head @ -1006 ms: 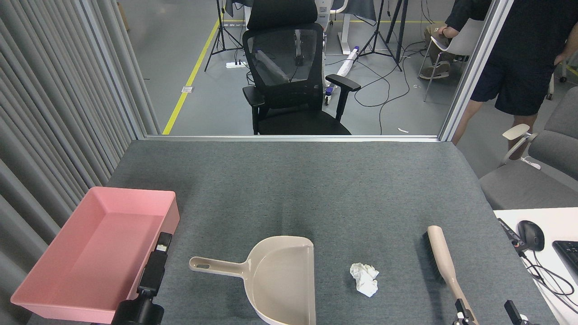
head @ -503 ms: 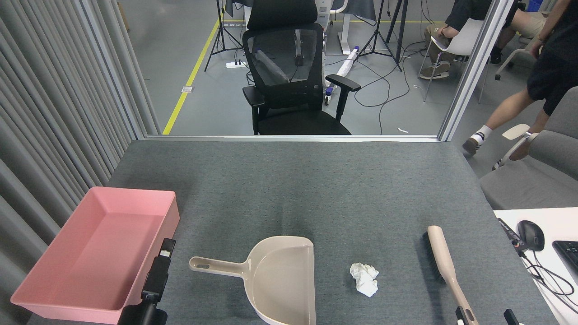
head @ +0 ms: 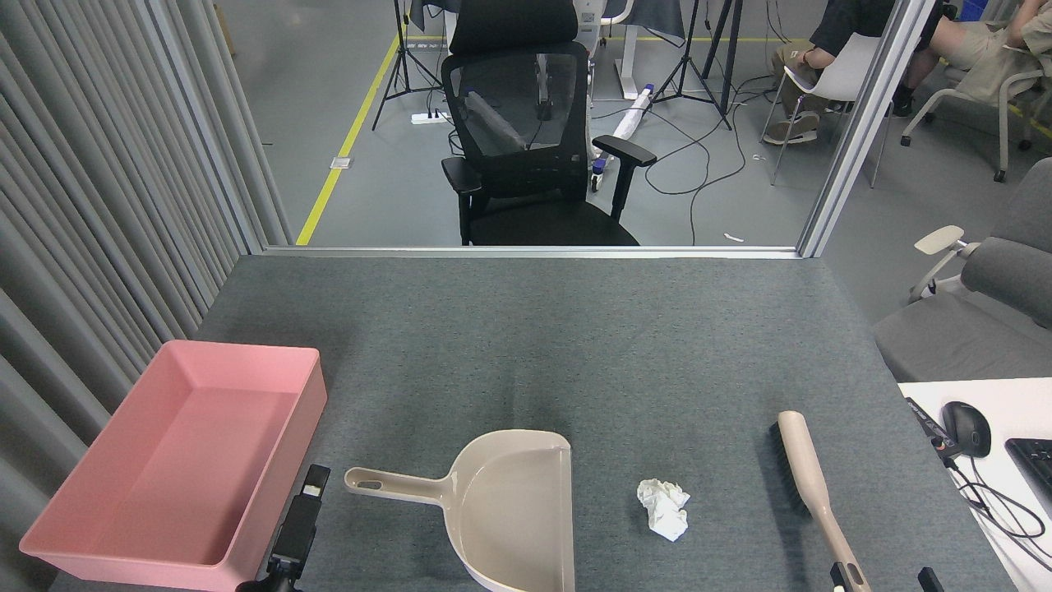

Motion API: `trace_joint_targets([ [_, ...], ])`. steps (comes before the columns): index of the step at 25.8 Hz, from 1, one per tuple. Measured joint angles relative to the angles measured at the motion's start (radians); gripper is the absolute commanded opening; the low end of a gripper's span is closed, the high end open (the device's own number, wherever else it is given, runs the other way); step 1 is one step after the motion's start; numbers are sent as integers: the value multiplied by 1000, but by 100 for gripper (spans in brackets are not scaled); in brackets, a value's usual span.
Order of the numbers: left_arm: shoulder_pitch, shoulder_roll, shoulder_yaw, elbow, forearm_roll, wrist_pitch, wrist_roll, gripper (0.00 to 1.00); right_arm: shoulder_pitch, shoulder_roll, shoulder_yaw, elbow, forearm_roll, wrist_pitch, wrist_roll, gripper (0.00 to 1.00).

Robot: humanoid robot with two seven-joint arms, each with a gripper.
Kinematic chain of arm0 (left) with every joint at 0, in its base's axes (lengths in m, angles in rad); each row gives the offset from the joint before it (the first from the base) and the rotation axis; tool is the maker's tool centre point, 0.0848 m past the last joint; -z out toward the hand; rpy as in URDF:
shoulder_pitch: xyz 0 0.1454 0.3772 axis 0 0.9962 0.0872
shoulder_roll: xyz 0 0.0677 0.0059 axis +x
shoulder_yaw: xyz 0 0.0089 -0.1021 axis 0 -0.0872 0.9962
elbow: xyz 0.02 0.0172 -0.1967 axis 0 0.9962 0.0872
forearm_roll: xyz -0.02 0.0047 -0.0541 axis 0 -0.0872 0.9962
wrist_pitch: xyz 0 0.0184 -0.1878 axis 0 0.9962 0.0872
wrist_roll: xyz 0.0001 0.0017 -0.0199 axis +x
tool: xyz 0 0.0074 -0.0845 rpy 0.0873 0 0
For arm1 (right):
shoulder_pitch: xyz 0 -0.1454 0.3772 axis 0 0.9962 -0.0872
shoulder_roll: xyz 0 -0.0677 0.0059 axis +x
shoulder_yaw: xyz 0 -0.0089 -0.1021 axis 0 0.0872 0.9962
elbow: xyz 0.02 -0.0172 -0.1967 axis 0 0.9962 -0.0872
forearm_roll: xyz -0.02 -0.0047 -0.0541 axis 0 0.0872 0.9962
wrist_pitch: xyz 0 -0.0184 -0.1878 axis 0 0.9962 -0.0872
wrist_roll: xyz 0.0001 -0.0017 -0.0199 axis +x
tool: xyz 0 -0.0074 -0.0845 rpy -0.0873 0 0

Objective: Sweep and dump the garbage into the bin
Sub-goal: 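Move the left gripper toward the beige dustpan handle and the right toward the brush, then grasp the dustpan handle with the left gripper and the brush handle with the right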

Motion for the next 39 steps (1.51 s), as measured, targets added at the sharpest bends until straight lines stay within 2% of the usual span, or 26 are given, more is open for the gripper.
trace_joint_targets([
  [13,2,-2,-34,93,0,-38,4,99,-17,-13,2,62,0,0,-1,100],
  [39,-7,-7,-36,138,1,-64,18,99,-89,-16,17,155,10,0,-7,100],
])
